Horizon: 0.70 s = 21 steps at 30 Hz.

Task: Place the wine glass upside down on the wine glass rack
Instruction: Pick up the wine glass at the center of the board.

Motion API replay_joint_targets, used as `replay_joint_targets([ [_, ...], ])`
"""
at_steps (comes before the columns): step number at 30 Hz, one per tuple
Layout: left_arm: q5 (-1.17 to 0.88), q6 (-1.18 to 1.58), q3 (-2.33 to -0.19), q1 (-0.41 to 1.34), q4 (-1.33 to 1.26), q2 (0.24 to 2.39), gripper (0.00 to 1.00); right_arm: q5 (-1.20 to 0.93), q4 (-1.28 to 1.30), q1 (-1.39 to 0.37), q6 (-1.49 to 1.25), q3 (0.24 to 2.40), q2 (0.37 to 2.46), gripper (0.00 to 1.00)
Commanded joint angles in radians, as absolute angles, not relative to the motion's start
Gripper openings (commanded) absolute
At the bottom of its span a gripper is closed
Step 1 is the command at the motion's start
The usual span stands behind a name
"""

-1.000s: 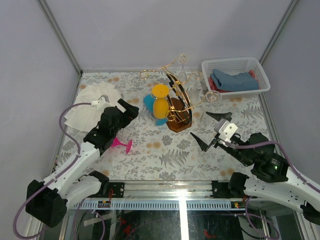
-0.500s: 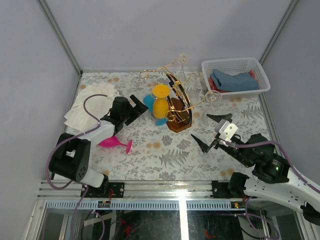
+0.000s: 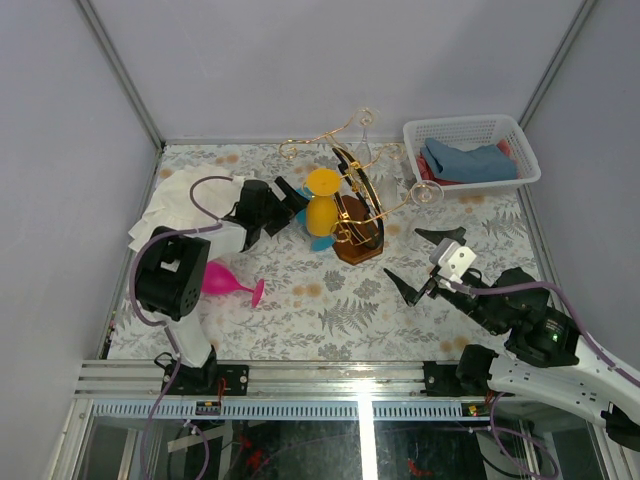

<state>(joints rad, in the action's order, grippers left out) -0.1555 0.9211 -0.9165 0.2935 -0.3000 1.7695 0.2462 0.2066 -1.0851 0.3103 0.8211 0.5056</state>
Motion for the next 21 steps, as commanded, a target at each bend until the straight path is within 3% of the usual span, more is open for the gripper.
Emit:
replay_joint_targets([
  [1, -0.145, 0.915, -0.990, 0.288, -0.301, 1.807, 1.00, 0.272, 0.200, -1.081, 0.297, 0.844, 0.494, 0.99],
  [21, 0.003, 0.943, -1.163, 0.332, -0.070, 1.968, 1.00, 0.283, 0.233, -1.081, 0.286, 0.862, 0.478, 1.00],
])
